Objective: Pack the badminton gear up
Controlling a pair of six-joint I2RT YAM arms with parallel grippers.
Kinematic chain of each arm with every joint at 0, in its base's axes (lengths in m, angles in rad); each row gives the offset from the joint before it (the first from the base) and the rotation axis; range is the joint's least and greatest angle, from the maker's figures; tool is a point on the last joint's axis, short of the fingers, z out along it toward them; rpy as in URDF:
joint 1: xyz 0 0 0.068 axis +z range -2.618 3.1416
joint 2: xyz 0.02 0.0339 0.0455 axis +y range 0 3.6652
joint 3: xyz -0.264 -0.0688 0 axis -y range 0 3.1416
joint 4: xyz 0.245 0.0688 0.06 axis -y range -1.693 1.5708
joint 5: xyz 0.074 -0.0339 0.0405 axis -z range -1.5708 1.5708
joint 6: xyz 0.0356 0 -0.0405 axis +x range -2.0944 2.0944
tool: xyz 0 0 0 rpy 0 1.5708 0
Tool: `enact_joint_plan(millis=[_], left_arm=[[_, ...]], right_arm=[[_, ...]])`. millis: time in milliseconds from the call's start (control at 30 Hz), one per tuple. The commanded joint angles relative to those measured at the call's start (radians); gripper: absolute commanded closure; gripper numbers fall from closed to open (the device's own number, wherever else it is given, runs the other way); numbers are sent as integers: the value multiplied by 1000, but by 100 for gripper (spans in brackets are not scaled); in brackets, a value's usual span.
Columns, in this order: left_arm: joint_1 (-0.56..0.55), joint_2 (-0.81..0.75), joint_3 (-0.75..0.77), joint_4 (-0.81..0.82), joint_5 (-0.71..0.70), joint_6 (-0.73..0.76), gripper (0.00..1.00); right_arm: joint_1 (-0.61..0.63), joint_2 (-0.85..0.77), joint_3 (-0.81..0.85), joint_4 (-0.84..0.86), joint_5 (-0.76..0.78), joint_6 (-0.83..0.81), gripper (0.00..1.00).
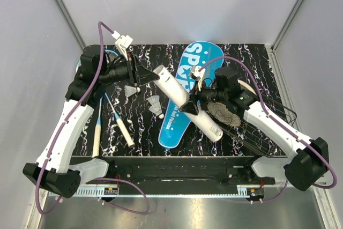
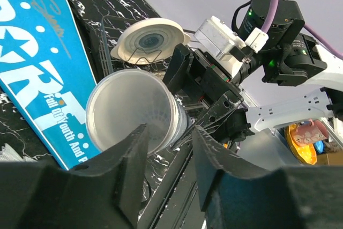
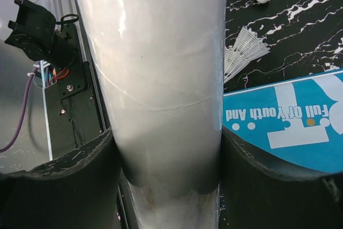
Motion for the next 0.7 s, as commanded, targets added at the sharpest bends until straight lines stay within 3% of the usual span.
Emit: enact_joint_plan(millis=[0,233,600,633,667], left_arm=[[-19,29,17,62,61,22,61],[-52,52,31,28,62,62,83],[-79,63,19,-141,3,207,85],[-85,63,13,-144,-8,215,89],[-105,62,8,-151,-20,226,100]], right_arm=[[15,2,23,25,7,-33,71],[15,10,31,15,10,-35,71],[20,28,23,49,102,-12,66],[21,37,20,61,110,-4,65],[21,41,8,75,113,-1,65]])
